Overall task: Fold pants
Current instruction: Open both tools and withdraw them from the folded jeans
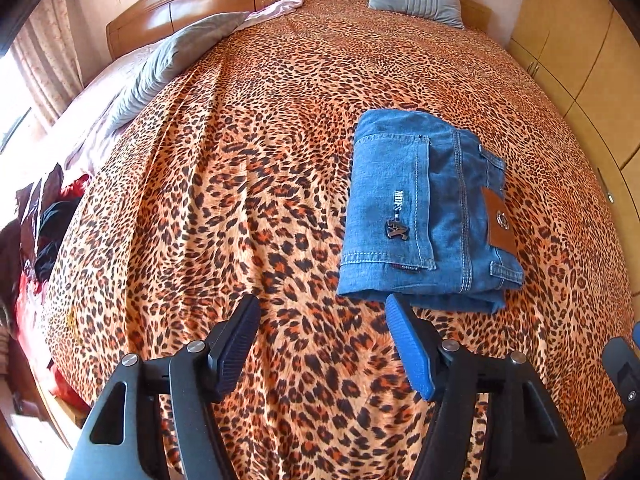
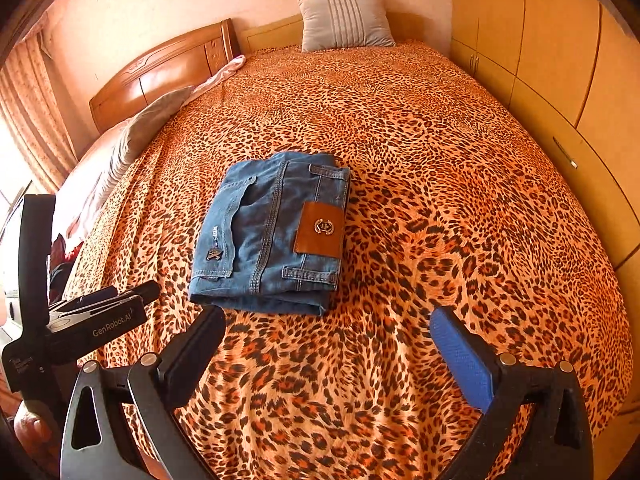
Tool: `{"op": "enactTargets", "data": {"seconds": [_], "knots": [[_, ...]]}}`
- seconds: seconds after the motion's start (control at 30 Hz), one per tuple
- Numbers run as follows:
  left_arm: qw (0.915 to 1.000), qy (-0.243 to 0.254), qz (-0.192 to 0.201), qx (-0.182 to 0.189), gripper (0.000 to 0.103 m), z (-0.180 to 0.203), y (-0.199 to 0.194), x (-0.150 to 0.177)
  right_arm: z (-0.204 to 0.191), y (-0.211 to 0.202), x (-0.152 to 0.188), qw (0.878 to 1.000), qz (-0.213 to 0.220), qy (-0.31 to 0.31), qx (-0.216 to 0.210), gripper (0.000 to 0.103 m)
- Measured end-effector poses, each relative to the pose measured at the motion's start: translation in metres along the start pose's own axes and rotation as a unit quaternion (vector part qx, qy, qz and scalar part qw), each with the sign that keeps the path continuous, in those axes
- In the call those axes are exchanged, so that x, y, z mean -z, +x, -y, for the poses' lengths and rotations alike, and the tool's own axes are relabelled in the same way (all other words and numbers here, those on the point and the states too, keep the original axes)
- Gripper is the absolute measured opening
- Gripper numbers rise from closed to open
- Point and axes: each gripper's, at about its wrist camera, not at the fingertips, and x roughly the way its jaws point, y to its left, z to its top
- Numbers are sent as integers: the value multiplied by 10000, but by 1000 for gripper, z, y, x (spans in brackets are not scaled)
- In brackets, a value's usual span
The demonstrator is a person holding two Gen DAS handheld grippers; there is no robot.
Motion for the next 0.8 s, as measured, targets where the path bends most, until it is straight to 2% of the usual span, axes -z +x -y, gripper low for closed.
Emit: {"op": "enactTargets", "data": {"seconds": [0.17, 0.3, 0.8], "knots": [[9999, 99, 28, 28, 64, 4, -9, 4, 2, 2, 17, 9988, -206, -196, 397, 103], [9994, 271, 182, 100, 64, 12, -22, 13, 9, 0, 28, 9988, -296, -114, 380, 103], [9937, 876, 238, 656, 64, 35, -46, 23, 34, -10, 36, 9978, -340, 245, 514, 103]]}}
